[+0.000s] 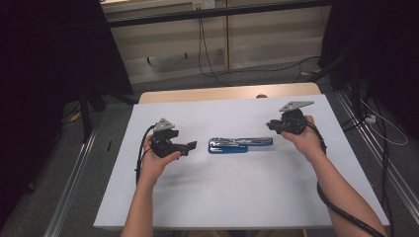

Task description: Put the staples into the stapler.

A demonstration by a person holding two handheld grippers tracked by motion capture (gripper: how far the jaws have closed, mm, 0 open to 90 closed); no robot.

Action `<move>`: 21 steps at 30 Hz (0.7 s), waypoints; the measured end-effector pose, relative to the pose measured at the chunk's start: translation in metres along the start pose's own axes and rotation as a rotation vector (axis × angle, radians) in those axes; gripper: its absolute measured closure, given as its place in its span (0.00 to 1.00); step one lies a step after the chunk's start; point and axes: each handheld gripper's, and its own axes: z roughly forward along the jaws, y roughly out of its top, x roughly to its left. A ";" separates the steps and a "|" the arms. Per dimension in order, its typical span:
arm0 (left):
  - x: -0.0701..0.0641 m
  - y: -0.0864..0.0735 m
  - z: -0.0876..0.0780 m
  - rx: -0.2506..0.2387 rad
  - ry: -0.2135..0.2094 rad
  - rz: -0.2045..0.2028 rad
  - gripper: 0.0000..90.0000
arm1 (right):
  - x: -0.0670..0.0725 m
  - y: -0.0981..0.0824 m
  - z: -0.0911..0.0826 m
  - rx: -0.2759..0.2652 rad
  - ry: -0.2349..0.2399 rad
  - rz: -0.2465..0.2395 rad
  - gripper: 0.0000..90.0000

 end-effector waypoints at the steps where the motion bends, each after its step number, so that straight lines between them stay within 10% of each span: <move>1: 0.000 -0.001 -0.001 0.004 0.000 -0.002 0.11 | 0.001 0.001 0.000 0.000 0.009 -0.002 0.89; 21: 0.001 -0.009 -0.016 -0.015 0.015 -0.020 0.10 | 0.023 0.017 0.002 0.000 0.089 -0.090 0.89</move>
